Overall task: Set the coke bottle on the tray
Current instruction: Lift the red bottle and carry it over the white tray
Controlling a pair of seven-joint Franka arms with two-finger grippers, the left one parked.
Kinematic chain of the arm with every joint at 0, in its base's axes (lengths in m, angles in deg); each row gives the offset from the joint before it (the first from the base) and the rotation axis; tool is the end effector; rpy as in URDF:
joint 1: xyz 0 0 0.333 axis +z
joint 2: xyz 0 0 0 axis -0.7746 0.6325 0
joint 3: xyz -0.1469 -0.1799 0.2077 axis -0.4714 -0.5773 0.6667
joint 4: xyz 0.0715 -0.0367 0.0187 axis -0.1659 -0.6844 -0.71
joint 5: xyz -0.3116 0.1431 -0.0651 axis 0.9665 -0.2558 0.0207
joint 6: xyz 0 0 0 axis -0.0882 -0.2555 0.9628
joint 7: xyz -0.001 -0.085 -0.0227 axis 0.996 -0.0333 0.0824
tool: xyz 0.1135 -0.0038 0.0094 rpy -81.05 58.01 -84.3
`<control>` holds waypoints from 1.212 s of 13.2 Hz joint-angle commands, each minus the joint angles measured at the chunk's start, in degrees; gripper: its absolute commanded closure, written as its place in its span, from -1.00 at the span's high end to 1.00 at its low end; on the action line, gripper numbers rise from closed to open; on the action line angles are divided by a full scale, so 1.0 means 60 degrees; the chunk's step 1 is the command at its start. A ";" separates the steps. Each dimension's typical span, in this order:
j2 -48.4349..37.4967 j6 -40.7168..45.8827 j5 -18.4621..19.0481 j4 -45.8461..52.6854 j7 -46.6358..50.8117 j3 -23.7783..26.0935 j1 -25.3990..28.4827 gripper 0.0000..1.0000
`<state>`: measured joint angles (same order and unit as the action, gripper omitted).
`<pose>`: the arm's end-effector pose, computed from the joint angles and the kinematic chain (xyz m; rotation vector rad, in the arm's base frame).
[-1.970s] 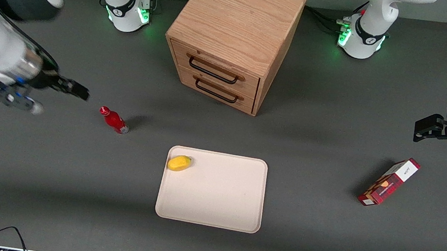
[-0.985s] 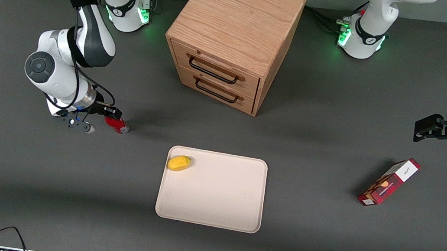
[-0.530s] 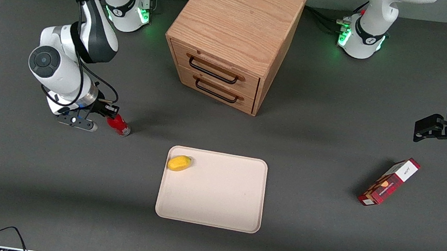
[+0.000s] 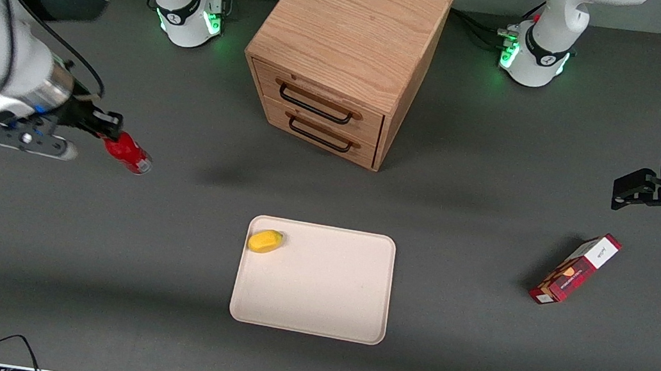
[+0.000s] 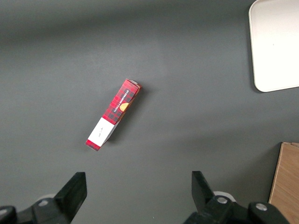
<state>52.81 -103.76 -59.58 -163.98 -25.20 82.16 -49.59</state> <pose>0.5209 0.0966 0.5643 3.1092 -0.1915 -0.1382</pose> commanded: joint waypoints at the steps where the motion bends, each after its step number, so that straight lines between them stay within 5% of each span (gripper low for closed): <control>1: 0.2634 0.2182 -0.0370 0.4313 0.1289 0.0256 0.0328 -1.00; 4: 0.4732 0.2076 -0.0342 0.6623 0.4157 0.1090 0.0929 -1.00; 8: 0.6374 -0.0982 -0.0167 0.6758 0.7061 0.1181 0.1691 -1.00; 12: 0.7943 -0.2964 0.1706 0.6729 0.8675 0.1414 0.2088 -1.00; 16: 0.8487 -0.3553 0.2514 0.6685 0.9235 0.1650 0.2147 -1.00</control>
<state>102.51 -125.73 -47.15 -127.24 27.72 91.11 -37.08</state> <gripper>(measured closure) 0.683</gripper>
